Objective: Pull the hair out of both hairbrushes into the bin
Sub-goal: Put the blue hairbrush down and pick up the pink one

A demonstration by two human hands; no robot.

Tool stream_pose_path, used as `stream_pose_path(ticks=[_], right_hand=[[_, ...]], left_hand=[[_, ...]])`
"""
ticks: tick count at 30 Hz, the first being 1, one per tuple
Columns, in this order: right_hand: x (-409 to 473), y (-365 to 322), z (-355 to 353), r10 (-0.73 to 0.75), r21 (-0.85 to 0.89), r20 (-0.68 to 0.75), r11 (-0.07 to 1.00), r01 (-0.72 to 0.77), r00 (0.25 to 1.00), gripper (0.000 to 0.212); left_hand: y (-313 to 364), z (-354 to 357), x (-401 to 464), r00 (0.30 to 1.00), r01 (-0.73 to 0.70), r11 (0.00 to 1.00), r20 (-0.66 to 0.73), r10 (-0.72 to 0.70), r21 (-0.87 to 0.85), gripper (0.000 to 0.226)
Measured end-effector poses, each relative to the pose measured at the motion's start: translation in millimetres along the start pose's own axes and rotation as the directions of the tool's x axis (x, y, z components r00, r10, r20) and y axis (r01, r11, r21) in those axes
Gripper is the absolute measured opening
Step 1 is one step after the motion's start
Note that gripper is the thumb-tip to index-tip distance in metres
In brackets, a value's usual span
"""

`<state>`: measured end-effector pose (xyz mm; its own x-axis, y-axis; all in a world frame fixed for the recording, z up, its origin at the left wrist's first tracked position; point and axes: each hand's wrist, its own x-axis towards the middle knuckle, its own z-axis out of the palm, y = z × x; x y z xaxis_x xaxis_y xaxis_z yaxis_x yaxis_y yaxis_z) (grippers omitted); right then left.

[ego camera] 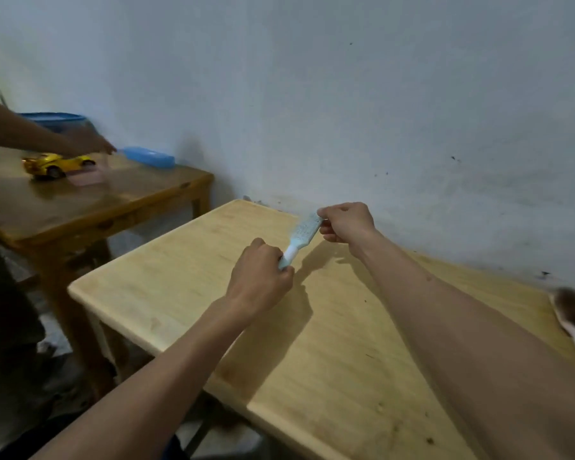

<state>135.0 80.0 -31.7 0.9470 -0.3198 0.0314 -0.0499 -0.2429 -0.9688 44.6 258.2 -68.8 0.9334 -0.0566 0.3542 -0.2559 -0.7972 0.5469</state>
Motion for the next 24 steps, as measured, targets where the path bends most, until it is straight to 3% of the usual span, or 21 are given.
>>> stream_pose_path(ticks=[10, 16, 24], right_hand=[[56.1, 34.7, -8.6, 0.096, -0.101, -0.045, 0.990, -0.100, 0.994, 0.010], [84.5, 39.5, -0.3, 0.079, -0.126, -0.107, 0.988, -0.092, 0.991, 0.010], [106.2, 44.2, 4.3, 0.031, -0.315, -0.147, 0.946, -0.076, 0.989, 0.015]], left_hand=[[0.9, 44.5, 48.2, 0.996, -0.038, 0.998, 0.084, 0.034, 0.043, 0.026], [1.0, 48.8, 77.9, 0.992, -0.025, 0.999, 0.121, 0.021, 0.029, 0.023], [1.3, 62.1, 96.2, 0.987, -0.036, 0.999, 0.161, 0.030, 0.039, 0.023]])
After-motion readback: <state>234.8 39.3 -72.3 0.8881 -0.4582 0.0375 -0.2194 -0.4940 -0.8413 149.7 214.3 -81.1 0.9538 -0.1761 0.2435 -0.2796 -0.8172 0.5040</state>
